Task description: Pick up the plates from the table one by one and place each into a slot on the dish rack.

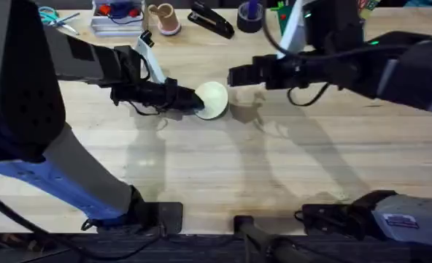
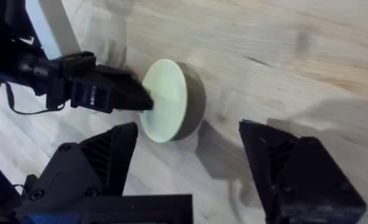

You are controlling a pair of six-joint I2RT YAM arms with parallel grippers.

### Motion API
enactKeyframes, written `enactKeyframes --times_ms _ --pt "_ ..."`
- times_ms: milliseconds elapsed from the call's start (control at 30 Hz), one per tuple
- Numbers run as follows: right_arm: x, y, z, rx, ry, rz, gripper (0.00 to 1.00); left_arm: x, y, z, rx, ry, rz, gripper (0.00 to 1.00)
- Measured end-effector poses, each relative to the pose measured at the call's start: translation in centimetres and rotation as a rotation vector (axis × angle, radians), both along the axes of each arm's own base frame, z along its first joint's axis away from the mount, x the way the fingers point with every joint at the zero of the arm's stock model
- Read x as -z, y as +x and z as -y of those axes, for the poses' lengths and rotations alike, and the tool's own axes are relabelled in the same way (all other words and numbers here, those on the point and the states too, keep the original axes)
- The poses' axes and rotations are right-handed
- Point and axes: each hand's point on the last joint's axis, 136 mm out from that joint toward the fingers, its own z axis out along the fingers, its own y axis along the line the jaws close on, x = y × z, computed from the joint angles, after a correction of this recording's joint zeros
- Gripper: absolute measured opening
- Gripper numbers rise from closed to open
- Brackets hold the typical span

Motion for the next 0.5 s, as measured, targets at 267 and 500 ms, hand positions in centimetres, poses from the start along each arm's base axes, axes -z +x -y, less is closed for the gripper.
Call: enactKeyframes --times_ms 267,500 --pt "2.8 0.3 -3.1 -0.038 0.022 -0.038 0.943 0.0 0.0 0.0 0.000 0.000 0.000 0.041" --pt "5.2 0.5 -4.3 -0.035 0.026 -0.079 0.939 0.0 0.0 0.0 0.000 0.000 0.000 0.041"
